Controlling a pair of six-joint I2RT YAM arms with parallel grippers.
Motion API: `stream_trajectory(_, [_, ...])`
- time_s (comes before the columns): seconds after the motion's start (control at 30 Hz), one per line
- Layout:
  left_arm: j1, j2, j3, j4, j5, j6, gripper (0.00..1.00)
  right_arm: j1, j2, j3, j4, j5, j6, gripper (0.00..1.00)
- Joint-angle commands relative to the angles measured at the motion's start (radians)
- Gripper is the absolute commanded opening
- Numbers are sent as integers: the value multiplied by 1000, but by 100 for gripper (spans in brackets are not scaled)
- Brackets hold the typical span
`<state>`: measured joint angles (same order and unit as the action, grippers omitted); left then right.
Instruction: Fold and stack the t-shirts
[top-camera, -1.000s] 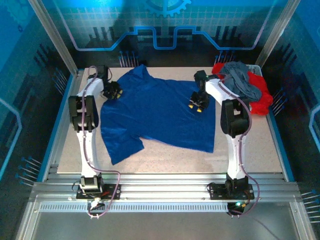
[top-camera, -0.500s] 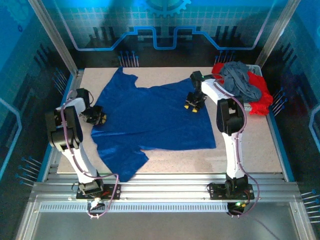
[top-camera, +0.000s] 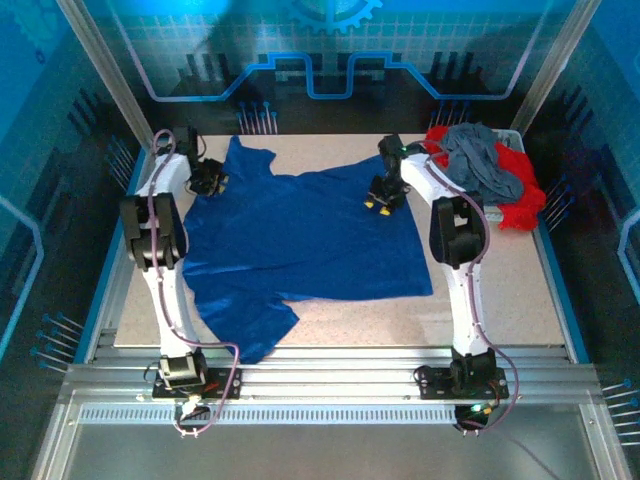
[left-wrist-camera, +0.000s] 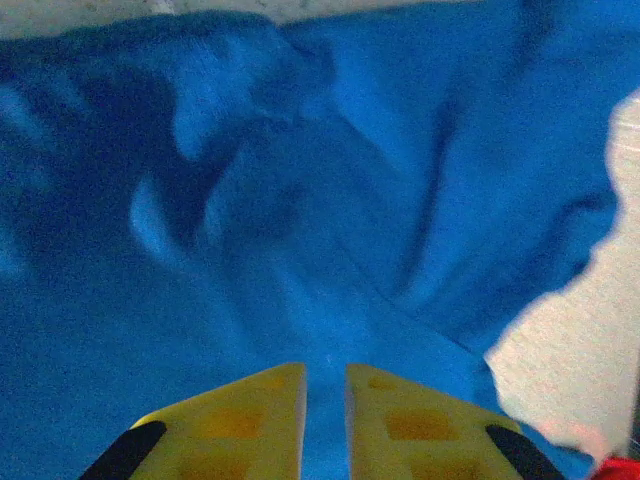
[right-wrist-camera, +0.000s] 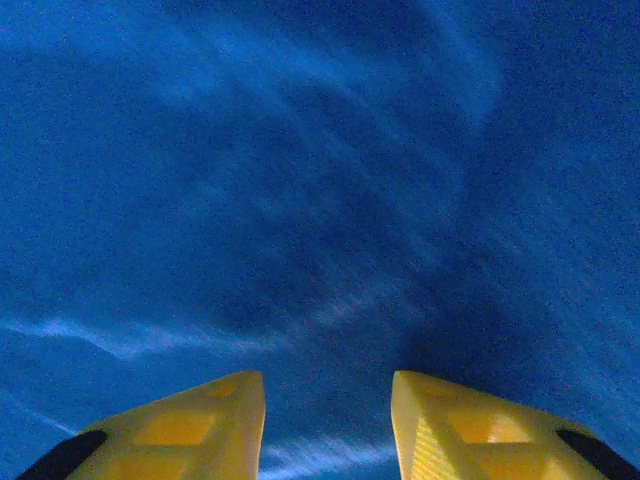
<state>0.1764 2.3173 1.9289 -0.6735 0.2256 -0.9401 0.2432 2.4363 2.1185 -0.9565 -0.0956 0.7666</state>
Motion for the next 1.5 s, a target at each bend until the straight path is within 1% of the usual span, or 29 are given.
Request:
stream_trajectory(0.0, [-6,105,67,-110,19,11,18,1,115,110,-43,-45,21,39])
stream_trajectory(0.13, [-7,187,126,-84,85,-11,17,-29,156,141,-64,-45,86,39])
stream_trajectory(0.3, [-31,334,319,-36,207,-64,16,-100,190,171,-43,-80,136,39])
stream_trajectory(0.4, [-47,417,438,37,253,-129,16,-144,237,235,-29,-109,150,38])
stream_trajectory(0.47, [-55,475,524,111,278,-194,14,-169,276,308,-24,-123,155,38])
stream_trajectory(0.53, [-61,537,625,160,295,-258,14,-191,315,383,-18,-143,160,38])
stream_trajectory(0.6, [-64,580,721,203,299,-294,14,-204,340,440,19,-182,151,38])
stream_trajectory(0.67, [-64,566,760,231,281,-289,17,-208,341,480,80,-236,121,38])
stream_trajectory(0.7, [-64,532,755,234,266,-267,20,-205,333,508,90,-250,96,39])
stream_trajectory(0.77, [-63,414,721,186,212,-183,32,-199,281,525,86,-246,61,39])
stream_trajectory(0.8, [-66,344,670,167,183,-147,35,-195,243,510,85,-228,45,40])
stream_trajectory(0.87, [-76,152,460,164,107,-97,42,-187,131,422,99,-174,25,41])
stream_trajectory(0.9, [-83,43,333,154,60,-87,43,-186,58,349,119,-148,28,43])
stream_trajectory(0.97, [-98,-140,108,63,-9,-85,43,-189,-92,163,162,-105,52,44])
stream_trajectory(1.03, [-124,-301,-99,4,-19,-88,42,-189,-240,-8,181,-60,79,44])
stream_trajectory(1.07, [-143,-374,-221,1,-10,-99,41,-188,-288,-69,183,-45,87,44])
stream_trajectory(1.13, [-211,-547,-504,-6,19,-142,39,-182,-421,-234,186,-17,112,44])
stream_trajectory(1.23, [-347,-744,-819,-85,61,-200,40,-169,-592,-472,213,-21,137,45])
stream_trajectory(1.33, [-502,-921,-1070,-112,80,-304,41,-141,-713,-635,222,-47,122,48])
stream_trajectory(1.4, [-574,-1009,-1144,-157,68,-330,43,-116,-784,-735,248,-124,89,50])
stream_trajectory(1.47, [-631,-1066,-1189,-223,47,-318,44,-79,-855,-829,313,-212,45,51])
